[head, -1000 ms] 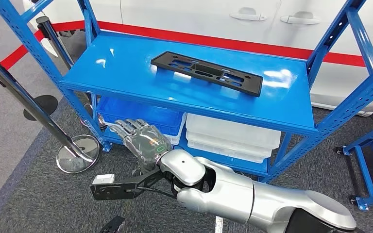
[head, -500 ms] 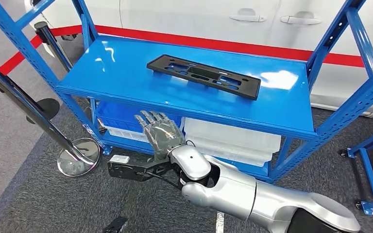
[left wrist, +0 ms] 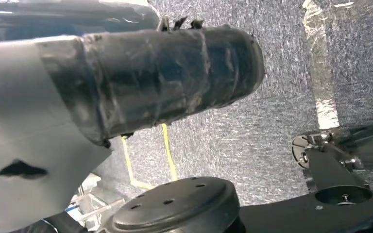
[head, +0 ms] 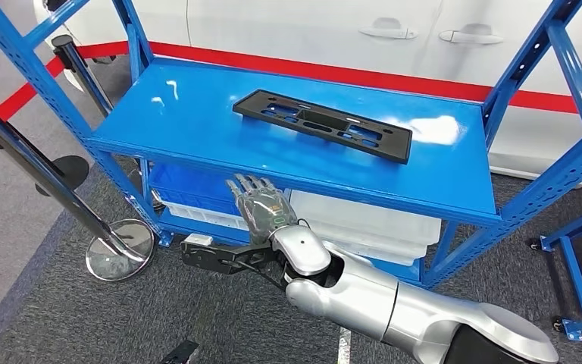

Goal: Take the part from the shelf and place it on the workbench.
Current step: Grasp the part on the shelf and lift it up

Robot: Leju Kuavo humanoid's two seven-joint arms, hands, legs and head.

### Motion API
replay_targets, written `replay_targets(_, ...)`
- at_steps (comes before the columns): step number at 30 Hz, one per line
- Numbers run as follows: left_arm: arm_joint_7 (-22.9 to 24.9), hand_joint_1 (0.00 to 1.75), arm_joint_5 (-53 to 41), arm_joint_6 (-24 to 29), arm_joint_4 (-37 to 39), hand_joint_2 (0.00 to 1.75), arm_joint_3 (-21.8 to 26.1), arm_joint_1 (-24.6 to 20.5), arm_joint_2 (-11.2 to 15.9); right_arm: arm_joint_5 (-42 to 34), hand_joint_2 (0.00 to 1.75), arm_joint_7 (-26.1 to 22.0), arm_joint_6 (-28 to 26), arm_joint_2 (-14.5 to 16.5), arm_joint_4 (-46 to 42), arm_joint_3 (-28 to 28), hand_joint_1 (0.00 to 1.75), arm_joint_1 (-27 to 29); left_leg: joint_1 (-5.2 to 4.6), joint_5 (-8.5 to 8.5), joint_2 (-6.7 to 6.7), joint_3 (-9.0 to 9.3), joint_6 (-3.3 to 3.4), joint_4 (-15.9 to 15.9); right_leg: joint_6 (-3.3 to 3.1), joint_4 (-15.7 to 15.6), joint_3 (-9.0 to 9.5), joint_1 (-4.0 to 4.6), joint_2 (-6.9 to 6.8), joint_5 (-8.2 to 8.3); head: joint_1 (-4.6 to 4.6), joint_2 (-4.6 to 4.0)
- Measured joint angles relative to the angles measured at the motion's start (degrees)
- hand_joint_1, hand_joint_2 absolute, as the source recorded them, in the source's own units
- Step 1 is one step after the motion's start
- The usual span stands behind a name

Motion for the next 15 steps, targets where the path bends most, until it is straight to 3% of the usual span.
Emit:
replay_targets(1,0.0,0.00,0.0,0.0,0.0,0.00,-0.1,0.0,0.0,0.0,1.75,0.0,-0.2,0.0,0.2,-0.2,0.00,0.0,0.17,0.00,0.05,0.27,0.29,-0.2,0.25,2.1,-0.95,0.01,-0.06,-1.19,0.10,0.00)
replay_targets(3,0.0,0.00,0.0,-0.1,0.0,0.00,-0.4,-0.1,-0.1,0.0,1.75,0.0,-0.5,-0.1,0.7,-0.3,0.00,0.1,0.14,-0.20,0.13,0.47,0.72,-0.2,0.56,9.5,-4.81,-0.08,-0.21,-4.32,0.27,0.00)
replay_targets(5,0.1,0.00,0.0,-0.1,0.0,0.00,-0.6,-0.1,-0.1,0.0,1.75,0.0,-0.6,-0.2,1.1,-0.4,0.00,0.5,0.11,-0.48,0.16,0.54,0.94,-0.1,0.69,15.2,-8.35,-0.17,-0.24,-5.46,0.29,0.00)
replay_targets(6,0.1,0.00,0.0,-0.1,0.0,0.00,-0.7,0.0,-0.1,0.0,1.75,0.0,-0.6,-0.2,1.3,-0.4,0.00,0.6,0.11,-0.68,0.12,0.64,0.96,0.1,0.68,15.0,-8.70,-0.21,-0.25,-4.40,0.31,0.00)
replay_targets(7,0.1,0.00,0.0,-0.1,0.0,0.00,-0.7,0.0,-0.1,0.0,1.75,0.0,-0.6,-0.3,1.5,-0.4,0.00,0.7,0.12,-0.93,0.07,0.80,0.91,0.2,0.62,12.7,-7.95,-0.25,-0.27,-2.50,0.30,0.00)
replay_targets(9,0.2,0.00,0.0,-0.2,0.0,0.00,-0.8,0.0,-0.2,0.0,1.75,0.0,-0.7,-0.3,1.7,-0.4,0.00,0.6,0.07,-1.61,-0.04,1.09,0.58,0.7,0.39,5.3,-4.81,-0.30,-0.30,1.41,0.28,0.00)
replay_targets(10,0.2,0.00,0.0,-0.3,0.0,0.00,-0.8,0.0,-0.3,0.0,1.75,0.0,-0.7,-0.3,1.8,-0.5,0.00,0.5,-0.02,-1.92,-0.08,1.07,0.32,1.0,0.23,2.5,-3.53,-0.28,-0.26,2.29,0.26,0.00)
replay_targets(11,0.2,0.00,-0.1,-0.3,0.0,0.00,-0.8,-0.1,-0.3,0.1,1.75,0.1,-0.8,-0.3,1.9,-0.5,0.00,0.5,-0.13,-2.13,-0.09,1.04,0.03,1.2,0.08,0.9,-2.78,-0.22,-0.19,2.51,0.21,0.00)
replay_targets(15,0.2,0.00,0.0,-0.3,0.0,0.00,-0.9,-0.1,-0.4,0.5,1.75,0.6,-1.3,-0.2,2.3,-0.5,0.00,0.5,-0.13,-2.74,0.01,1.15,-0.96,1.4,-0.87,0.1,-2.07,-0.27,0.04,2.06,0.10,0.00)
